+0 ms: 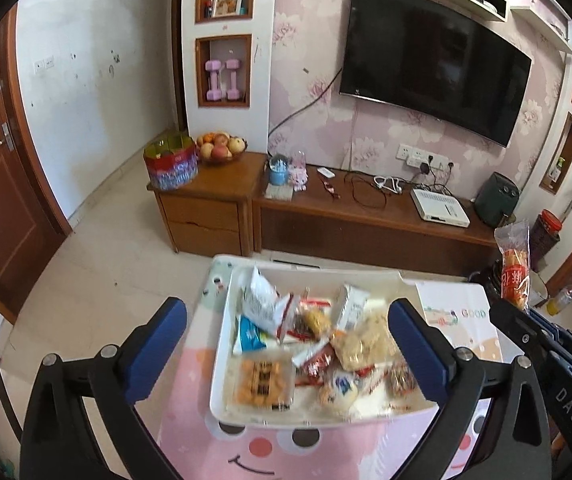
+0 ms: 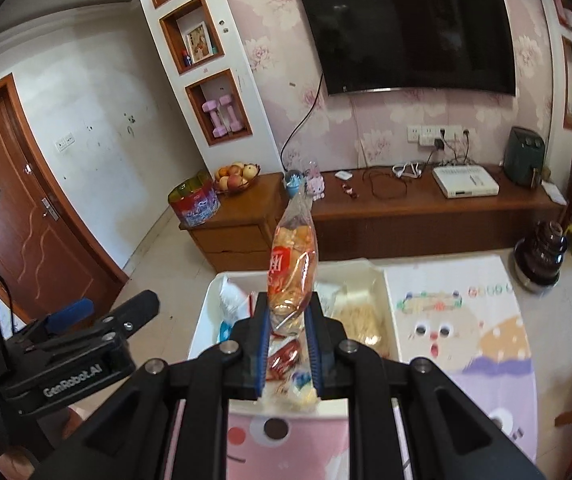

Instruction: Organize snacks

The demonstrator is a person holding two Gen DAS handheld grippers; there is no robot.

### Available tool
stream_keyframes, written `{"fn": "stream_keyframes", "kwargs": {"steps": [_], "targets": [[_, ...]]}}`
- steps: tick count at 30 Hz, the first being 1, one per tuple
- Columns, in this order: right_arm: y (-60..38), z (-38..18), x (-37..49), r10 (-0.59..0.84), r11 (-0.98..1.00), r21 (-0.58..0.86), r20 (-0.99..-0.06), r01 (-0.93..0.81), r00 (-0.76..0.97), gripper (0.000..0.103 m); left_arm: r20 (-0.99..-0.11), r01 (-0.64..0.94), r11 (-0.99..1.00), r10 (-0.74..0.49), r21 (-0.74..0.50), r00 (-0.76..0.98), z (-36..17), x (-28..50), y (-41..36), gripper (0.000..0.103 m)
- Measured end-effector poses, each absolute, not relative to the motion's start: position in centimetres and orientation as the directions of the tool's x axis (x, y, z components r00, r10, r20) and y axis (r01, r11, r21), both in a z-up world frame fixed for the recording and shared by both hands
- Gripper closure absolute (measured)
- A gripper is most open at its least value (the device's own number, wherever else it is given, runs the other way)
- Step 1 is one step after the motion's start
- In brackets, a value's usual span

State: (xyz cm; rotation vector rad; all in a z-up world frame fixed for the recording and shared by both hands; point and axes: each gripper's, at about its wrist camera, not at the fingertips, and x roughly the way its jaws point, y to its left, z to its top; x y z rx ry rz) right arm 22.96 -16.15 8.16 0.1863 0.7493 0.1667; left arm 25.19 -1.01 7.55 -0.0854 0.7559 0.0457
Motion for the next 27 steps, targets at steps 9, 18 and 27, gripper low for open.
{"fn": "stream_keyframes", "kwargs": {"steps": [9,18,27], "targets": [[-16.3,6.3,27.4,0.202,0.976,0.207,-0.718,-0.073,0.666,0.086,-0.715,-0.101,0.994,0.043,-0.038,0.698,6.0,28.2,-1.6,0.002],[-15.7,1.1,29.7,0.22,0.975,0.201,-0.819,-0.094,0.53,0.082,-0.754,-0.098,0.995,0.073,0.011,0.653,3.0,29.2,-2.2,0.002],[-15.6,-0.9,28.1,0.197,0.98,0.19,-0.855,-0.063,0.479,0.067,-0.781,-0.091,0.996,0.067,0.014,0.621,1.5,28.3,-2.0,0.002]]}}
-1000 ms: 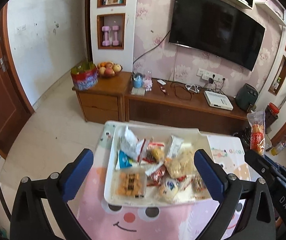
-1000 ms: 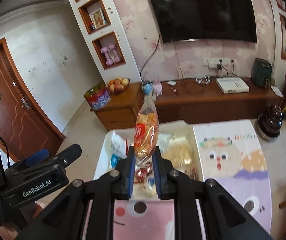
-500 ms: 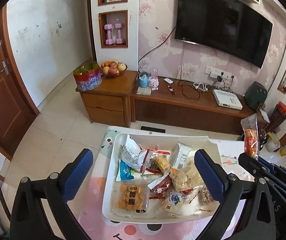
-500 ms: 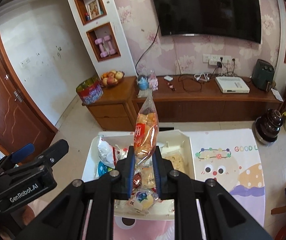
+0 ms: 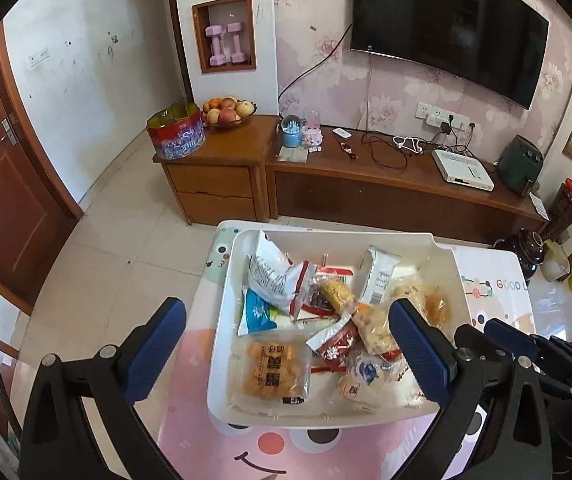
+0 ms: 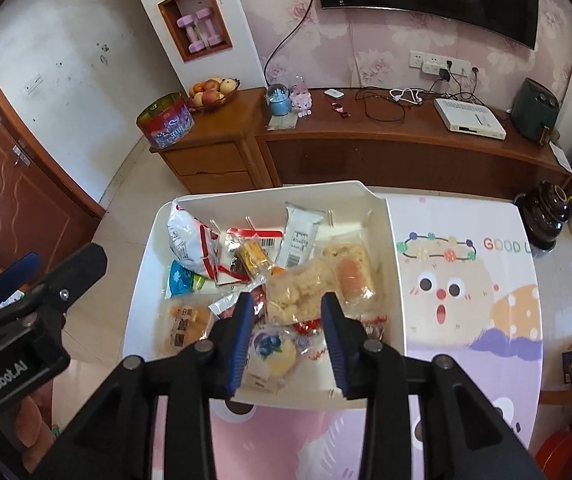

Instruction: Organize snacks

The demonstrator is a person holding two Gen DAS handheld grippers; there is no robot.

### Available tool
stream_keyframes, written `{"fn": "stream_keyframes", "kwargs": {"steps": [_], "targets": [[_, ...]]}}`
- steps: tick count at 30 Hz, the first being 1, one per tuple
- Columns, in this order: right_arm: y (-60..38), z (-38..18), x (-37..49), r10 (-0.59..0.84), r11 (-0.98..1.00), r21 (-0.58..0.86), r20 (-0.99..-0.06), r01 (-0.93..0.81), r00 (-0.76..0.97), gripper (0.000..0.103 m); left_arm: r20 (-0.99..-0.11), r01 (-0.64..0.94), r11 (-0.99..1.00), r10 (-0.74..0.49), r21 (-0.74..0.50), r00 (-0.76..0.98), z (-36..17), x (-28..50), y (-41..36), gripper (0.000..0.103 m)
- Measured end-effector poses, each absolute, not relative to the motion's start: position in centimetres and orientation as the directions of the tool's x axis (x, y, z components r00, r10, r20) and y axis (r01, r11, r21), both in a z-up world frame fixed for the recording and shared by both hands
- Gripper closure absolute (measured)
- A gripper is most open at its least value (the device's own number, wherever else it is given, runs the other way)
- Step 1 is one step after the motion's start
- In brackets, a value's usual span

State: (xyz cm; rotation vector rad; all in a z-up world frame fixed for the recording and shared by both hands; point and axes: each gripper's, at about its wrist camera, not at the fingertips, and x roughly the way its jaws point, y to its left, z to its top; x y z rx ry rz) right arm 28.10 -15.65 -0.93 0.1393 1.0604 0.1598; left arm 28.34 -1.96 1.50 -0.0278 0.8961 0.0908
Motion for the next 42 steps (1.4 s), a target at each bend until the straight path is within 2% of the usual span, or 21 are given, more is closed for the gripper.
{"fn": "stream_keyframes", "kwargs": {"steps": [13,32,42], "targets": [[-16.0,1.8,21.1,0.186,0.981,0.183,-0.833,-0.058,0.522,0.067,-0.784,-0.044,0.999,0.019,-0.011,0.62,2.2,21.3,-2.4,0.002],[-15.2,4.5,2.5,0.141,0.987,0.16,-0.835,-0.01,0.532,0.067,-0.793,0.044,0.998,-0.059,-0.04,0.606,3.9,3.1,-0.6,0.002],[-14.7,6.1,-2.6,0.101,0.99,0.139,-0.81,0.021,0.578,0.067,-0.809,0.063,0.997,-0.063,-0.033,0.584,3.8,-0.6,-0.9,0.002]]}}
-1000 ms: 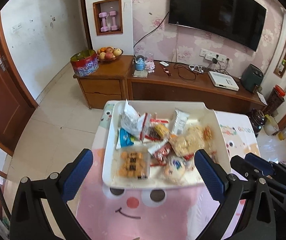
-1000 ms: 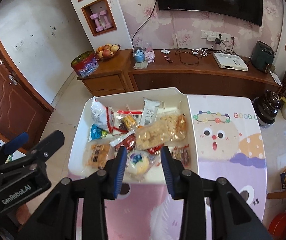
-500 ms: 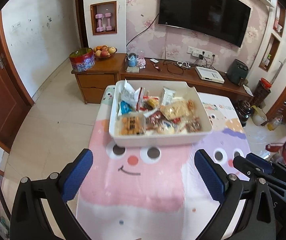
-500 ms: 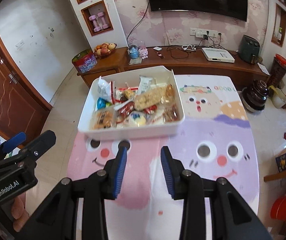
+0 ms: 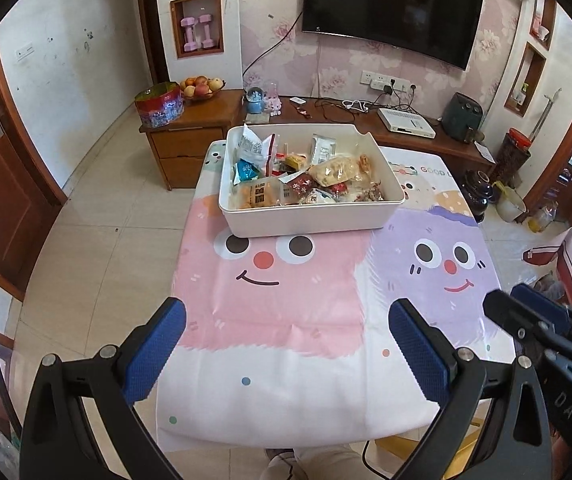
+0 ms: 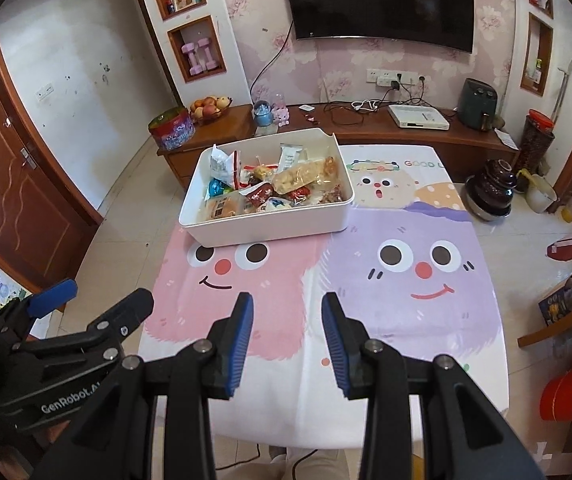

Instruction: Organize snacks

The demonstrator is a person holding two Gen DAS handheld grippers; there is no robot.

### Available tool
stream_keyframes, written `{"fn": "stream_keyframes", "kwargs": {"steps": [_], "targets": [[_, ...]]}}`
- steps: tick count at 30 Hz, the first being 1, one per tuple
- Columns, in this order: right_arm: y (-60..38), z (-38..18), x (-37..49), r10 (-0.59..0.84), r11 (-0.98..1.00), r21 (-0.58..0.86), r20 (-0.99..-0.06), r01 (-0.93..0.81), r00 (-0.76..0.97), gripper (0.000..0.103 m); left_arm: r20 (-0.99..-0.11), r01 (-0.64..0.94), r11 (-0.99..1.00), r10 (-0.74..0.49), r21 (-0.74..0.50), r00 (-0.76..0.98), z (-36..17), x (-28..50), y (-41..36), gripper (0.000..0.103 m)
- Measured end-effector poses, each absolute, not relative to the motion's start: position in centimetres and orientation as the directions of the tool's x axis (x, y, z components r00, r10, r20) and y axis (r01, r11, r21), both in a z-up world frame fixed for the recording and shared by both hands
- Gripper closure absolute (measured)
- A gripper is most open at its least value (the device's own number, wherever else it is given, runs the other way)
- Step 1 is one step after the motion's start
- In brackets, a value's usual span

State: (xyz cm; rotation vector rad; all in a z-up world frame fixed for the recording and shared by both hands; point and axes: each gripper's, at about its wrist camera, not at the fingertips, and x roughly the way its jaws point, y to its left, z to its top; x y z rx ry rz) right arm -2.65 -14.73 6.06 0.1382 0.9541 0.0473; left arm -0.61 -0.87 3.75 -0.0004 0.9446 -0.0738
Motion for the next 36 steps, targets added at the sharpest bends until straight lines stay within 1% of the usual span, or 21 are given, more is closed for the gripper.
{"fn": "stream_keyframes", "kwargs": {"steps": [14,36], "targets": [[-14.7,6.4,-4.3,0.093,0.991,0.131,-0.804,0.022,0.588,0.065,-0.81,0.08,0.997,-0.055,-0.01,0.583,4.2,-1.6,-1.9,0.002],[-14.4,6.7,-3.4,0.097,0.991,0.131,-0.816,0.018,0.569,0.065,-0.816,0.065,0.998,-0.029,0.011,0.578,4.5,-1.6,-1.3,0.002]]}}
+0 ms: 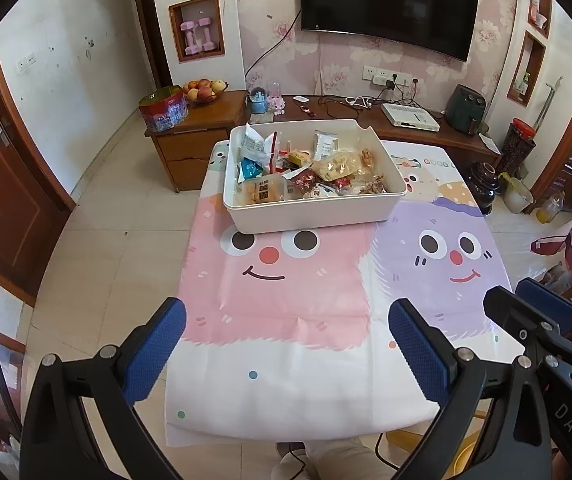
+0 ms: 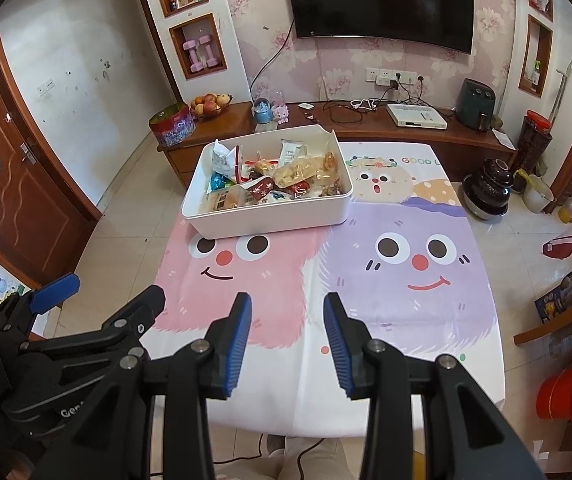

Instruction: Organize snacks

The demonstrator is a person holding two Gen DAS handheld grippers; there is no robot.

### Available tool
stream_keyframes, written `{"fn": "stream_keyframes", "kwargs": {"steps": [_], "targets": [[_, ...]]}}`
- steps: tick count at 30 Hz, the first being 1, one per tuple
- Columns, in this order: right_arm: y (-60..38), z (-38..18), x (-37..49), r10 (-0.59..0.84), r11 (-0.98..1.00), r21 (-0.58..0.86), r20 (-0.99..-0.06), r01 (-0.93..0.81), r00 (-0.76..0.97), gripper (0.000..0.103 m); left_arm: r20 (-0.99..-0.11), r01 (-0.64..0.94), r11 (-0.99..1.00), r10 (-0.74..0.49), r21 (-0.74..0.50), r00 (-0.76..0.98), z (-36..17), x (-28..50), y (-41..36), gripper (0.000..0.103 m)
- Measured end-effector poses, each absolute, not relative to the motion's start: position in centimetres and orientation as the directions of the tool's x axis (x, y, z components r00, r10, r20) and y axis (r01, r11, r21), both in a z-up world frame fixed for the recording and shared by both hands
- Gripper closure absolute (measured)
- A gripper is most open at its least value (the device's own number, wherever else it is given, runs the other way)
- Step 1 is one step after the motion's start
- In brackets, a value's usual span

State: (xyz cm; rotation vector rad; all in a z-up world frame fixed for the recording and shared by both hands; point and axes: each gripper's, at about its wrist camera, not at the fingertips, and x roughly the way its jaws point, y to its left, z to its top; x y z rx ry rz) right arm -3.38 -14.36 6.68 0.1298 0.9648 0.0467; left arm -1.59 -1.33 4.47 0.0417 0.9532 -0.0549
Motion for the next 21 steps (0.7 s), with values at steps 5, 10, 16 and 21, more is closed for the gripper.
{"fn": "stream_keyframes", "kwargs": {"steps": [5,10,16,21], "targets": [[-14.33,6.71,-3.42,0.095,0.991,0.129,-0.816,0.019,0.57,0.065,-0.816,0.067,0.998,-0.031,0.009,0.577,4.43,-1.59,-1.46,0.002],[-14.43,6.63,-3.51,0.092,0.992,0.128,-0.814,0.022,0.573,0.065,-0.814,0.073,0.997,-0.035,0.009,0.579,4.47,-1.59,-1.07,0.002],[-14.44,6.62,-3.58,0.094,0.991,0.129,-0.815,0.022,0.572,0.065,-0.815,0.074,0.997,-0.036,0.009,0.579,4.4,-1.68,-1.11,0.002],[-14.36,6.58,-3.67,0.094,0.991,0.129,-0.814,0.021,0.573,0.065,-0.815,0.074,0.997,-0.038,0.006,0.579,4.39,-1.71,-1.07,0.002]]}}
